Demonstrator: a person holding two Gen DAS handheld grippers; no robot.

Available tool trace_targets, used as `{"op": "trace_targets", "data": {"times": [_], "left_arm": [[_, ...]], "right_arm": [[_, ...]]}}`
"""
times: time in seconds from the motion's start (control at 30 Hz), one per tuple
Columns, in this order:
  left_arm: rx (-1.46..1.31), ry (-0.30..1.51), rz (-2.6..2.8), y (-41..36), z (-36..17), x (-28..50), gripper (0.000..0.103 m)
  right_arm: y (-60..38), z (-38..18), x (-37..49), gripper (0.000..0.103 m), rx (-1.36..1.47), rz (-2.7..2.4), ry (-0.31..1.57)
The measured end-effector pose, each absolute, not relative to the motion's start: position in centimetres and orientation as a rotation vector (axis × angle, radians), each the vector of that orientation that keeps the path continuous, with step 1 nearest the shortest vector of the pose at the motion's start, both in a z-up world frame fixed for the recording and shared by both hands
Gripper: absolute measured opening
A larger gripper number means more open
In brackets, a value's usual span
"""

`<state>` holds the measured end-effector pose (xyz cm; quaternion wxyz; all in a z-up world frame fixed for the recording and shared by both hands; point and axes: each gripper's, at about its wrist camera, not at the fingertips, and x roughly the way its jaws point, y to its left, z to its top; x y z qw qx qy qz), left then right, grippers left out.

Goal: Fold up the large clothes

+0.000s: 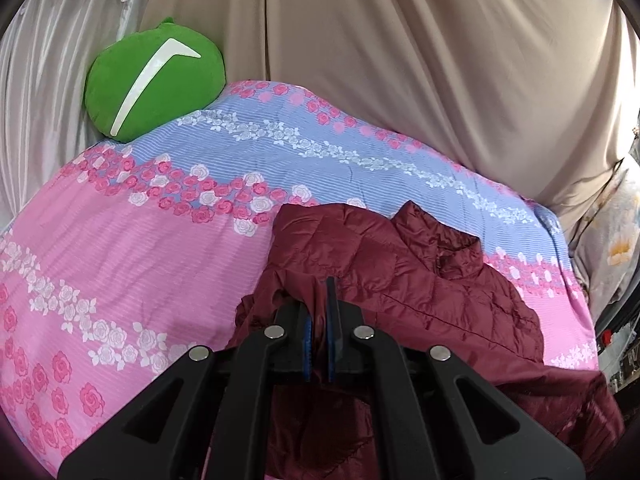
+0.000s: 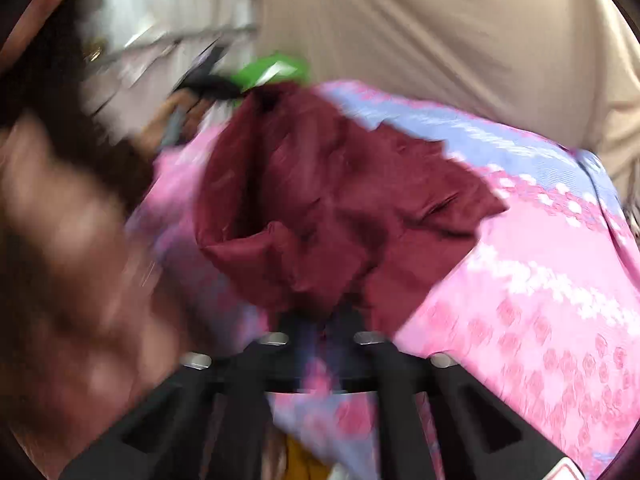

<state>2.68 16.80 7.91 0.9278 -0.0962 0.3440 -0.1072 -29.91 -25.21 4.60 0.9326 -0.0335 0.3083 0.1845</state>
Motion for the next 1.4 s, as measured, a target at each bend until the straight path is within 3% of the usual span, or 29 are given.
{"op": "trace_targets", "data": {"times": [0.3, 0.5, 0.63, 0.7, 0.73, 0.77, 0.83, 0.87, 0.97, 1.1, 1.2, 1.23, 1.27, 1.3, 1.33, 1.37, 1.4], "left_arm": [[-0.119, 0.655, -0.084, 15.3, 9.2, 10.9, 0.004], [-0.014, 0.859, -0.039, 11.6, 2.4, 21.0, 0.005], [-0.023, 0.966, -0.074, 11.2, -1.6, 23.7, 0.016], [-0.075, 0.957, -0.115, 12.2, -1.3, 23.2, 0.025], [-0.107, 0.943, -0.138, 12.9, -0.8, 22.7, 0.042], [-0.147, 0.917, -0.155, 13.9, 0.0, 21.8, 0.066], [-0.199, 0.853, -0.141, 16.3, 1.7, 19.3, 0.097], [-0.215, 0.838, -0.147, 17.1, 2.1, 18.2, 0.098], [-0.243, 0.897, -0.216, 19.0, 1.3, 15.0, 0.098], [-0.321, 1.040, -0.279, 20.0, -2.9, 11.6, 0.098], [-0.319, 1.044, -0.306, 19.4, -4.3, 9.9, 0.095], [-0.290, 1.033, -0.310, 19.0, -4.2, 9.4, 0.075], [-0.279, 1.045, -0.354, 18.3, -3.9, 9.1, 0.049], [-0.286, 1.054, -0.374, 18.0, -3.7, 8.8, 0.040], [-0.274, 1.045, -0.368, 17.8, -3.0, 8.3, 0.019], [-0.241, 1.026, -0.361, 17.6, -2.0, 7.5, 0.012], [-0.235, 1.012, -0.366, 17.7, -1.3, 6.8, 0.011]], "right_arm": [[-34.7, 9.8, -12.1, 0.001, 0.244, 0.068, 0.487], [-35.5, 3.2, 2.7, 0.001, 0.247, -0.121, 0.721], [-35.7, -1.9, 7.3, 0.005, 0.253, -0.209, 0.897], [-35.5, -1.4, 6.1, 0.010, 0.257, -0.238, 0.880], [-35.3, -0.6, 5.0, 0.023, 0.251, -0.259, 0.867], [-35.2, -0.1, 4.3, 0.046, 0.249, -0.273, 0.854], [-35.1, 1.1, 1.9, 0.067, 0.254, -0.294, 0.819], [-34.8, 1.6, 0.1, 0.070, 0.264, -0.289, 0.801], [-34.3, 0.6, -3.0, 0.078, 0.309, -0.235, 0.820], [-32.7, -2.5, -6.0, 0.079, 0.380, -0.161, 0.909], [-32.0, -4.0, -6.2, 0.081, 0.425, -0.127, 0.925], [-31.9, -4.1, -6.1, 0.073, 0.425, -0.129, 0.926], [-31.8, -3.9, -5.8, 0.046, 0.420, -0.115, 0.919], [-31.8, -3.7, -5.8, 0.030, 0.425, -0.099, 0.910], [-32.1, -3.0, -5.8, 0.013, 0.449, -0.078, 0.895], [-32.4, -2.5, -6.3, 0.008, 0.464, -0.077, 0.882], [-32.8, -1.7, -6.9, 0.005, 0.472, -0.080, 0.861]]}}
